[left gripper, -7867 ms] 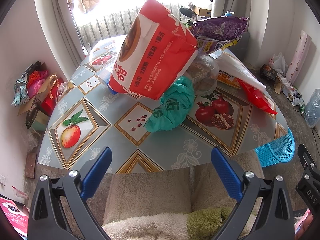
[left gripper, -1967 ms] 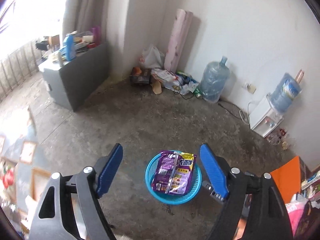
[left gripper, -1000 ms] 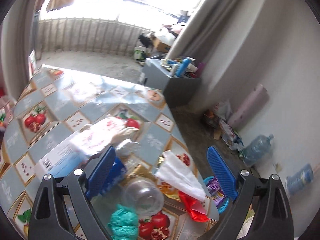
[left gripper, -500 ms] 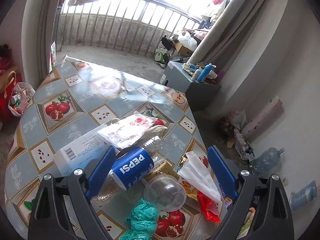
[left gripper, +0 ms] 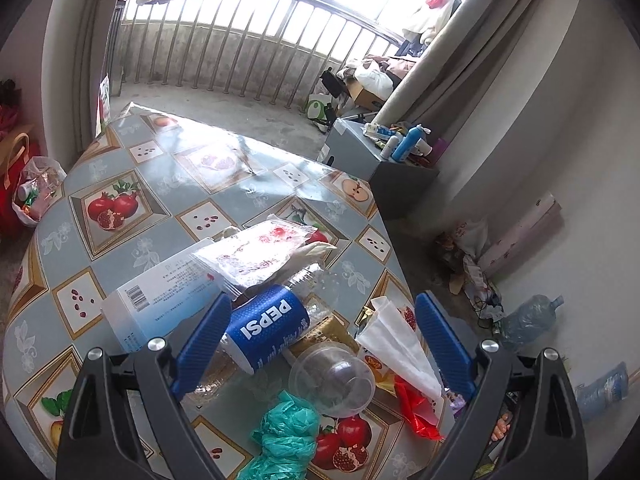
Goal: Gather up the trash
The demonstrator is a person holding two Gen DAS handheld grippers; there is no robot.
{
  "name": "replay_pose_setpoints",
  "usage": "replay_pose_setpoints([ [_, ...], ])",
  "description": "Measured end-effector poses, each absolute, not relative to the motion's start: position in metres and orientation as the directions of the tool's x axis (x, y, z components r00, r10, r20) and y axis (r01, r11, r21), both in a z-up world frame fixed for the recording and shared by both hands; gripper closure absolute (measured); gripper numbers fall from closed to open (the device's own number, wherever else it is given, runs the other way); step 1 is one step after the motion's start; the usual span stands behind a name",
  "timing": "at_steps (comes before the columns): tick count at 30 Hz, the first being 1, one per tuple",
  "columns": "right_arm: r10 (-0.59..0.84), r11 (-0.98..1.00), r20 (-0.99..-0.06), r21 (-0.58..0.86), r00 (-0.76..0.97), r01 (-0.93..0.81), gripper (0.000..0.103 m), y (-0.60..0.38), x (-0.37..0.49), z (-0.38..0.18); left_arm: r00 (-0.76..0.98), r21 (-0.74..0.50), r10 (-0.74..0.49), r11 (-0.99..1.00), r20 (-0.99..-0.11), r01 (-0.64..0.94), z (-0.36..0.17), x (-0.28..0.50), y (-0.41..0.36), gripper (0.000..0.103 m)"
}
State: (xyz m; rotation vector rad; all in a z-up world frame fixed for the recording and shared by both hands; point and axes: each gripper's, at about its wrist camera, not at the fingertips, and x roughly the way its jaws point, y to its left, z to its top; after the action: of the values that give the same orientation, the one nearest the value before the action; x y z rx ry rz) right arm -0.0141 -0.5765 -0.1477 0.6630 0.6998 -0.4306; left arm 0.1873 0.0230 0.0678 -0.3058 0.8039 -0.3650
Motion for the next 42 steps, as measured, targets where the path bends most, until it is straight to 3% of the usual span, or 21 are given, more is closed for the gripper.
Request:
replay_pose_setpoints([
  [4, -0.279, 0.82, -0.721, 0.165, 0.635, 0.548, 0.102, -0.554, 0.01, -0.14, 0.646, -0.398, -0.424, 0.896, -0.635, 0.197, 0.067, 0.185, 0.027, 0.012],
  [8, -0.32, 0.889, -0.791, -0.06, 0.522, 0.454, 0.098, -0.534, 0.028, -0.183, 0.641, -0.411, -0.422, 0.894, -0.641, 0.178, 0.062, 0.183, 0.033, 0.012],
  [10, -0.323, 0.901, -0.835, -0.127, 0.446, 0.414, 0.08, -0.529, 0.025, -0.21, 0.634, -0.418, -0.425, 0.892, -0.645, 0.173, 0.059, 0.182, 0.035, 0.012],
  [13, -0.27, 0.897, -0.868, -0.07, 0.416, 0.436, 0.064, -0.531, 0.008, -0.217, 0.634, -0.422, -0.429, 0.89, -0.643, 0.174, 0.059, 0.181, 0.037, 0.012],
  [15, -0.249, 0.877, -0.858, -0.003, 0.449, 0.481, 0.06, -0.533, -0.008, -0.205, 0.636, -0.43, -0.44, 0.884, -0.634, 0.182, 0.059, 0.181, 0.04, 0.012],
  [19, -0.214, 0.812, -0.827, 0.145, 0.519, 0.565, 0.058, -0.532, -0.037, -0.176, 0.635, -0.449, -0.463, 0.871, -0.618, 0.199, 0.057, 0.178, 0.042, 0.012],
  [26, -0.219, 0.754, -0.784, 0.242, 0.581, 0.611, 0.051, -0.504, -0.052, -0.121, 0.648, -0.453, -0.484, 0.861, -0.589, 0.232, 0.054, 0.16, 0.056, 0.012],
  [28, -0.219, 0.771, -0.768, 0.242, 0.601, 0.59, 0.041, -0.48, -0.048, -0.101, 0.655, -0.445, -0.481, 0.863, -0.583, 0.238, 0.054, 0.152, 0.062, 0.012],
  [30, -0.213, 0.795, -0.743, 0.246, 0.635, 0.555, 0.039, -0.455, -0.042, -0.084, 0.663, -0.428, -0.473, 0.87, -0.581, 0.246, 0.054, 0.143, 0.068, 0.012],
  [36, -0.054, 0.851, -0.697, 0.342, 0.715, 0.398, 0.039, -0.369, -0.011, -0.043, 0.69, -0.356, -0.466, 0.882, -0.554, 0.309, 0.054, 0.109, 0.08, 0.012],
  [42, 0.11, 0.895, -0.69, 0.381, 0.715, 0.23, 0.04, -0.289, 0.035, -0.021, 0.619, -0.324, -0.544, 0.837, -0.566, 0.44, 0.032, 0.079, 0.061, 0.012],
])
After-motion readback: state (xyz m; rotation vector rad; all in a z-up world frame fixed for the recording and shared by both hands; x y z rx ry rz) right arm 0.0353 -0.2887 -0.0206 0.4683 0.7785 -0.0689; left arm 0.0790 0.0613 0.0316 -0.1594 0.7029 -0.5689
